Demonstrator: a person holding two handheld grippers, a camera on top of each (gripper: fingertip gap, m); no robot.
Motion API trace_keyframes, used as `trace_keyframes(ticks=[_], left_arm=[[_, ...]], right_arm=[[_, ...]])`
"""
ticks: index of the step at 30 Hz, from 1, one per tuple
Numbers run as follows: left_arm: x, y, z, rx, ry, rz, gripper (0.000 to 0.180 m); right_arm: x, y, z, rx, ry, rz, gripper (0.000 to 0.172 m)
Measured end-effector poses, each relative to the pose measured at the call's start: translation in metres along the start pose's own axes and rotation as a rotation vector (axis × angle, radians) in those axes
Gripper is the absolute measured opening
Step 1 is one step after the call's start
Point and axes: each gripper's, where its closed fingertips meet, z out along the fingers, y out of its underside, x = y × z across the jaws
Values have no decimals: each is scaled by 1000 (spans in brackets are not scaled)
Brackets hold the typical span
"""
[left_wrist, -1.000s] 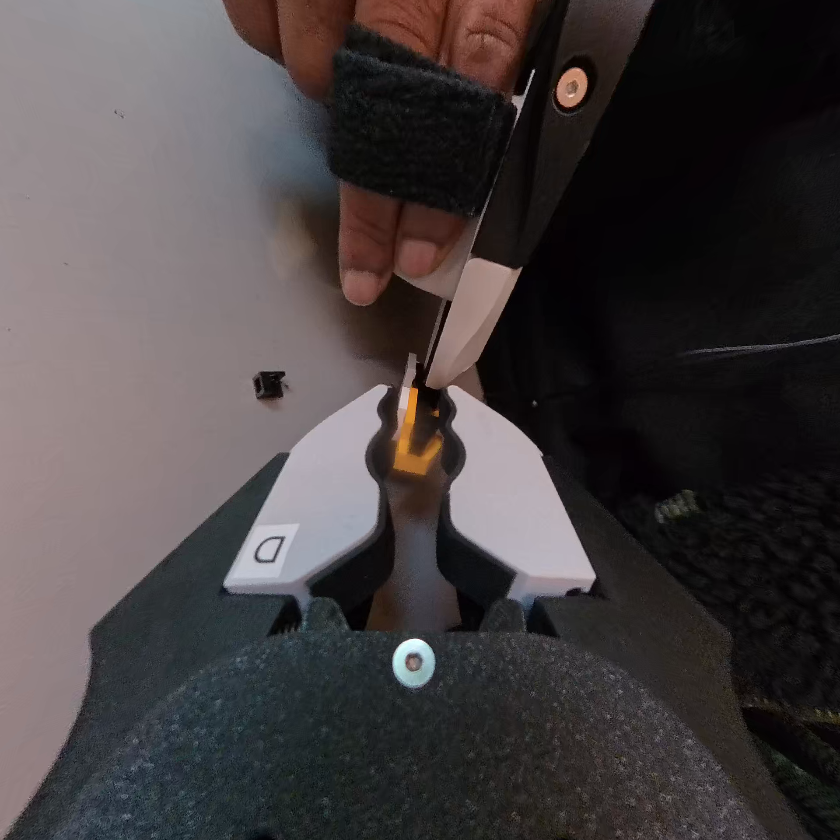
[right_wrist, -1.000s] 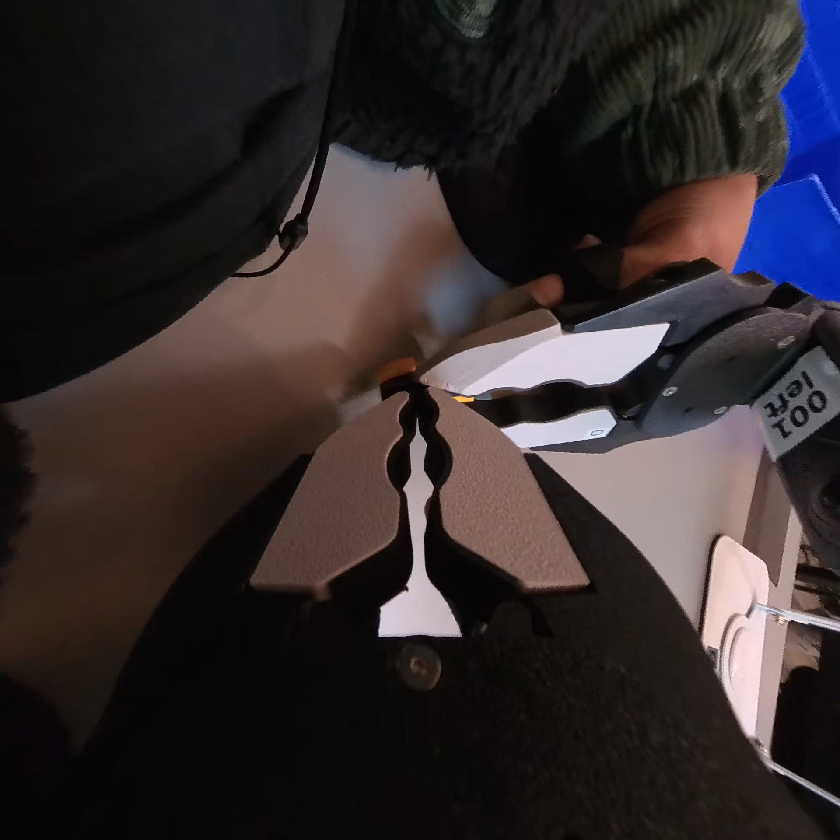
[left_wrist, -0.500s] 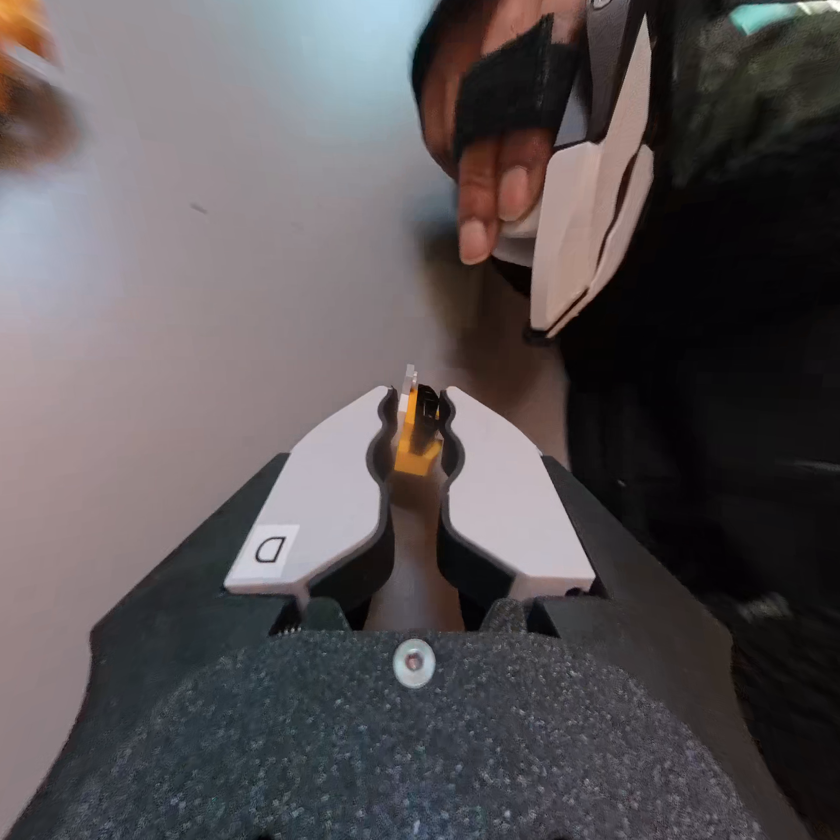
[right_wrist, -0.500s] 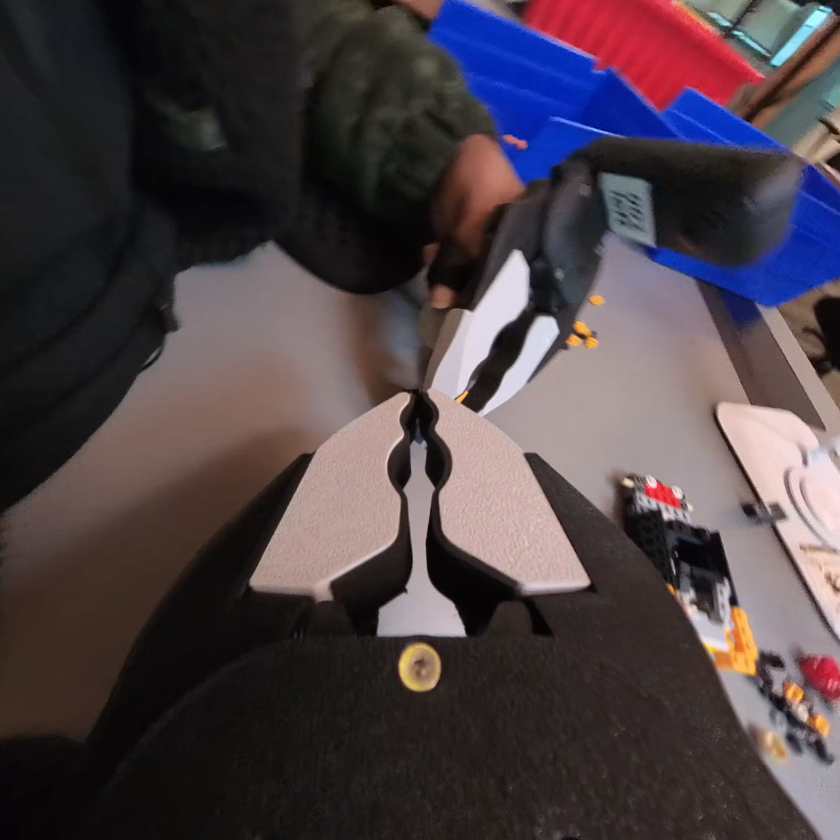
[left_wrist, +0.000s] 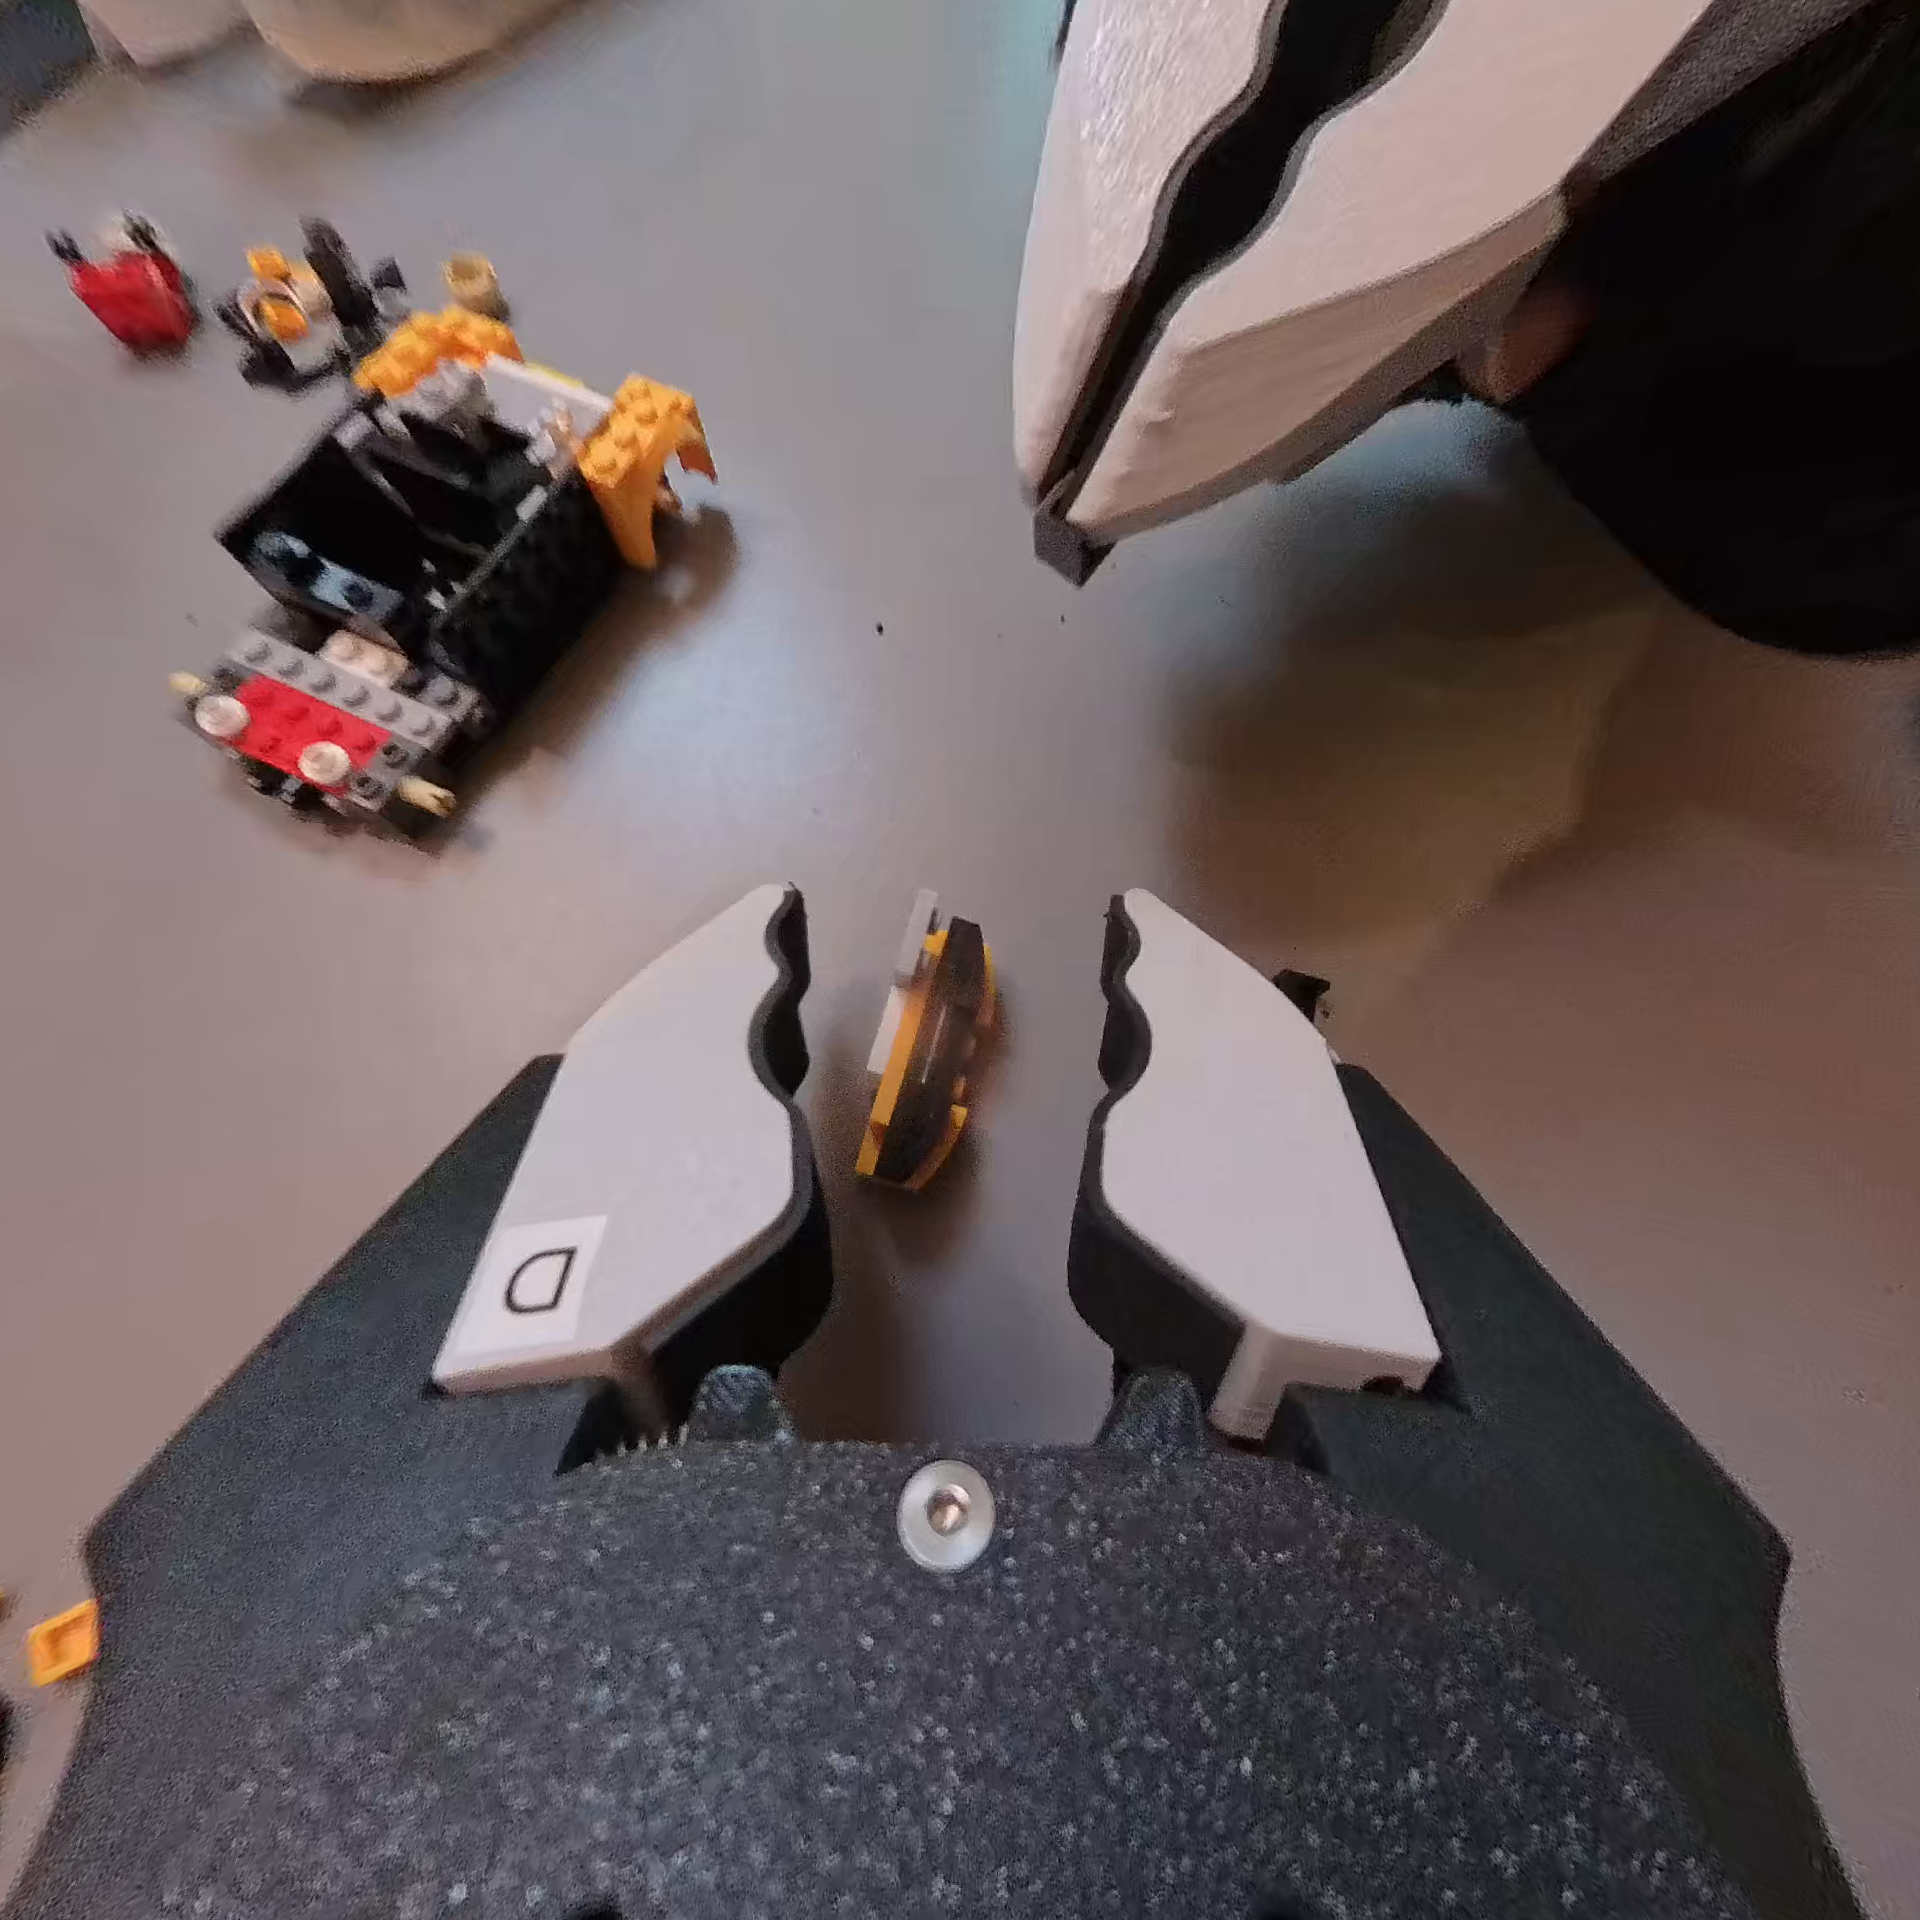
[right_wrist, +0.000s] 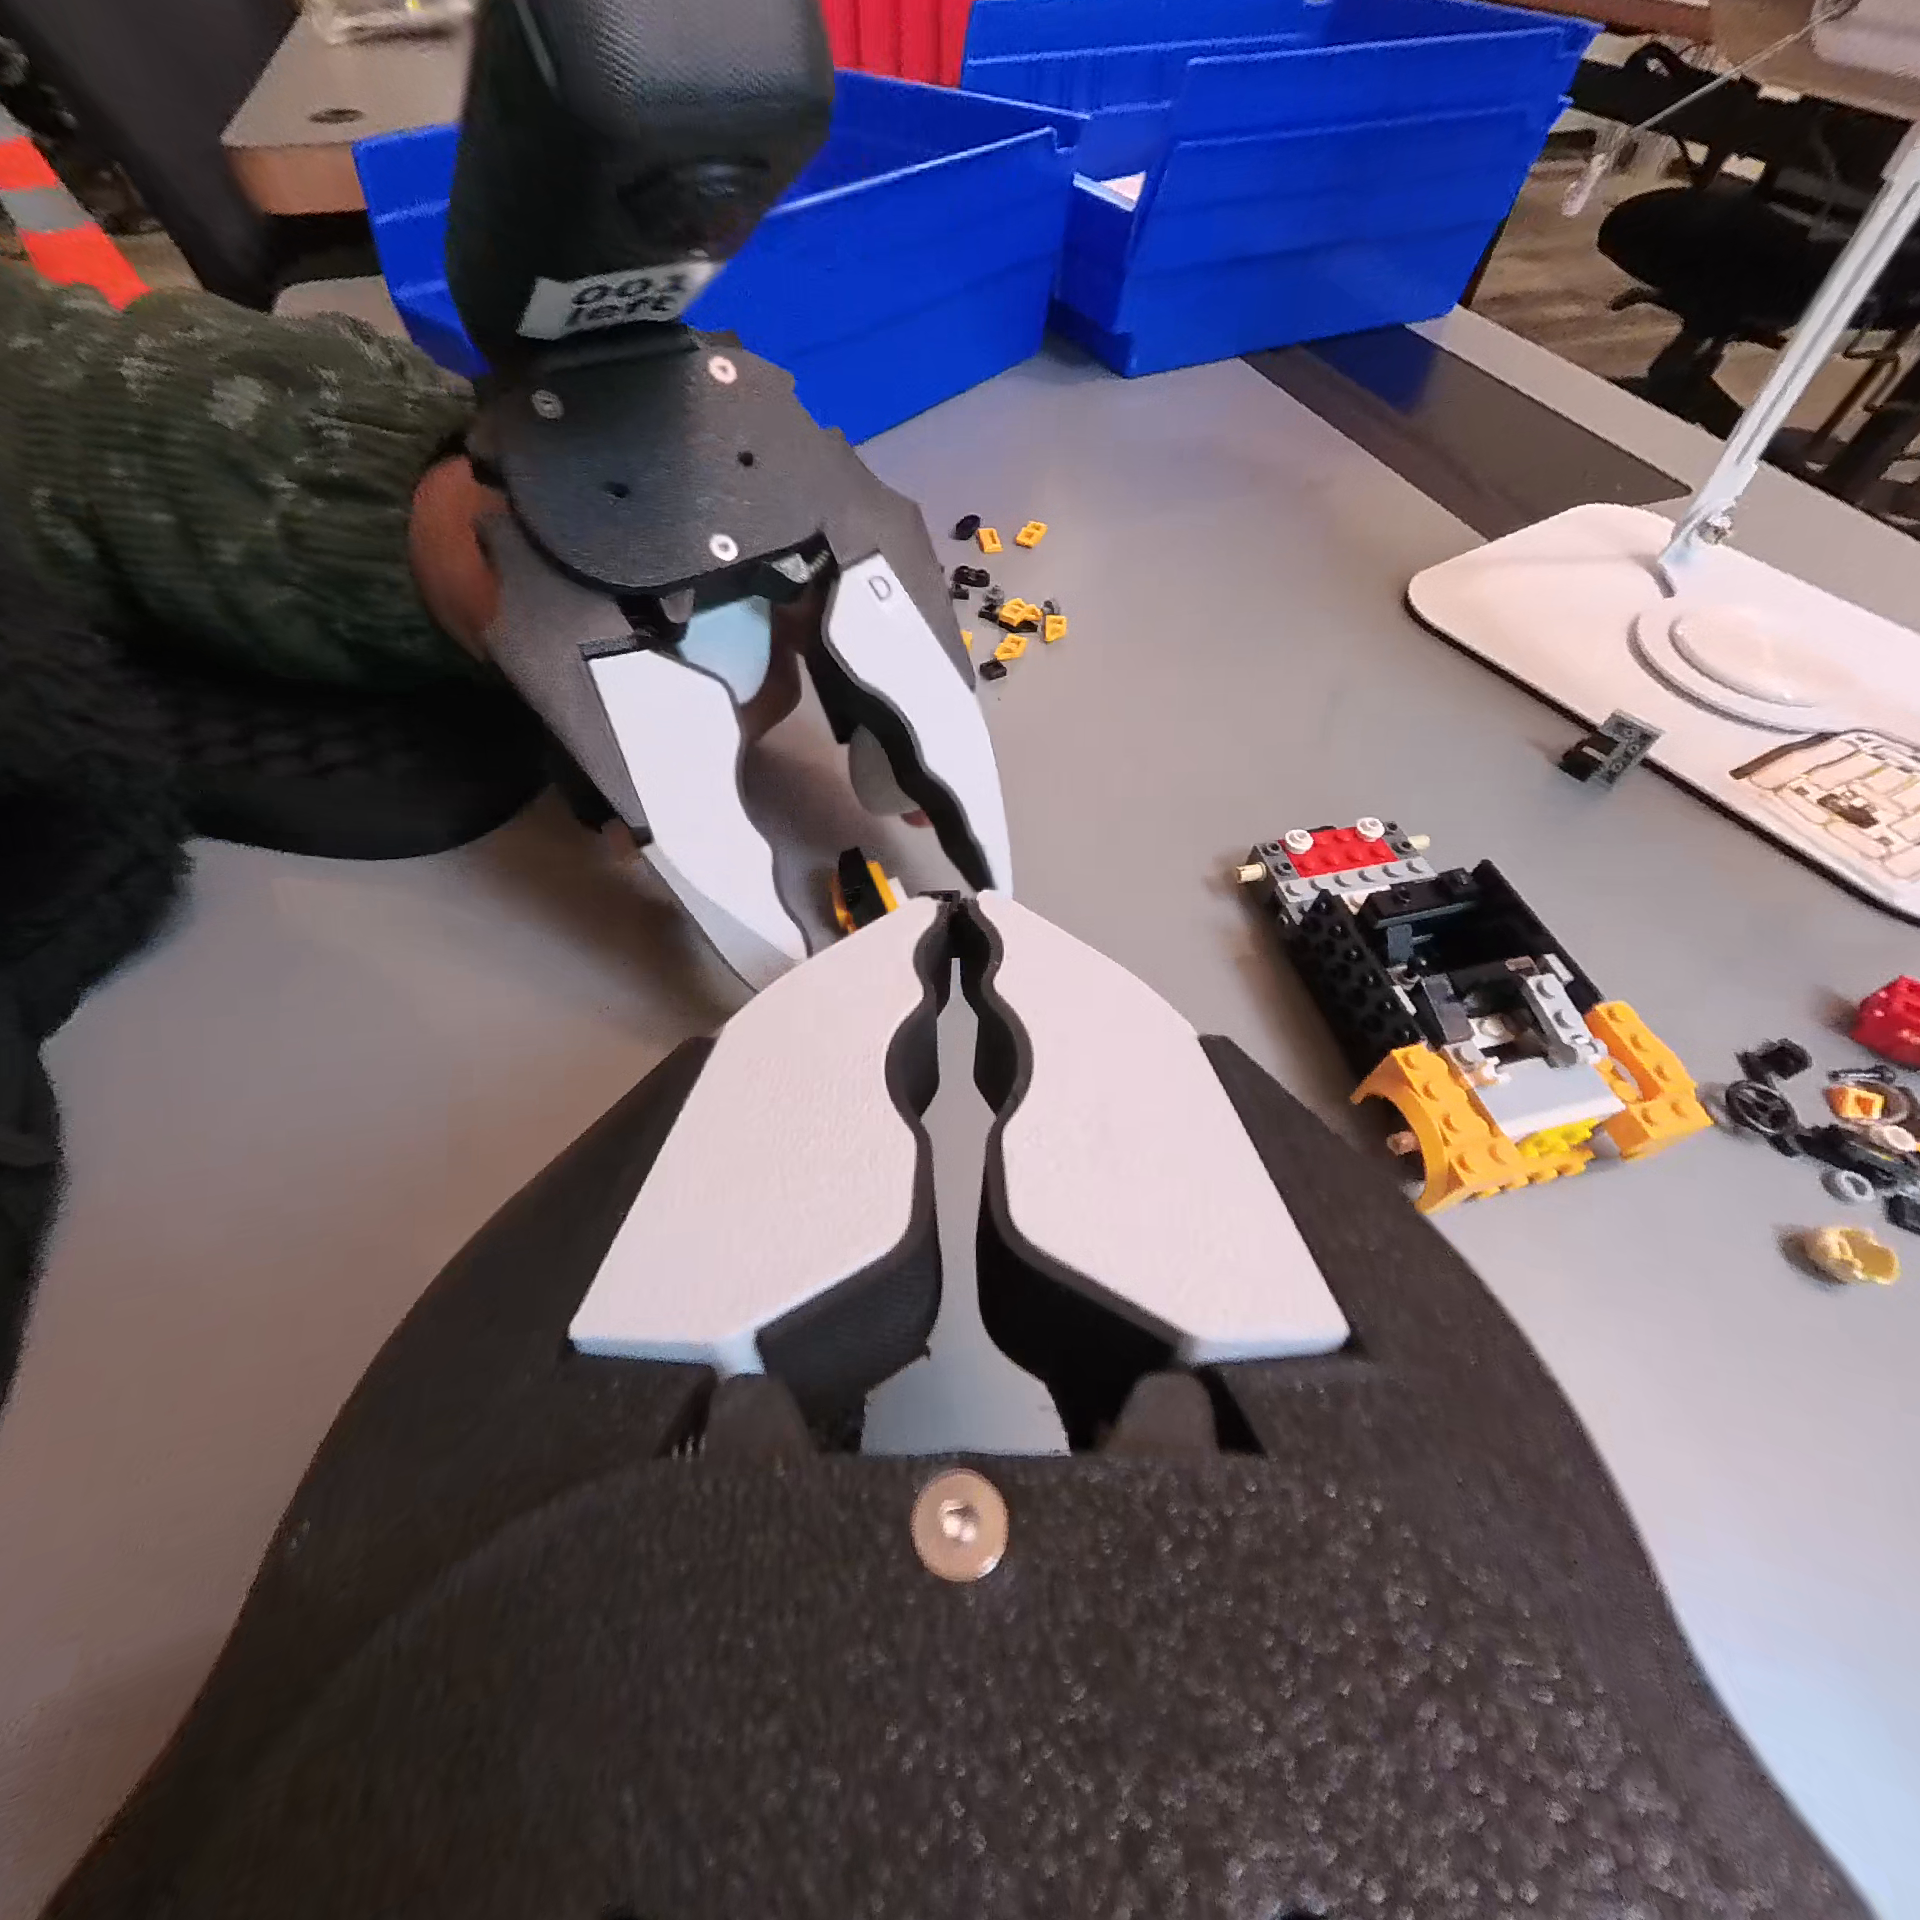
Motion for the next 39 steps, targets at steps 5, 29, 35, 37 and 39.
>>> trace_keyframes(ticks=[5, 29, 35, 37, 39], left_arm=[[15, -26, -21, 155, 40, 67, 41], [67, -62, -52, 362, 781, -509, 10], [54, -61, -56, 385, 726, -515, 10], [48, -61, -56, 392, 679, -499, 10], [39, -54, -50, 366, 562, -438, 10]], right_arm=[[-6, -7, -2, 62, -35, 42, 1], [-56, -28, -14, 253, -151, -293, 1], [-45, -32, -19, 277, -120, -251, 0], [-38, -31, -20, 271, -104, -222, 5], [-32, -28, -18, 246, -92, -190, 12]])
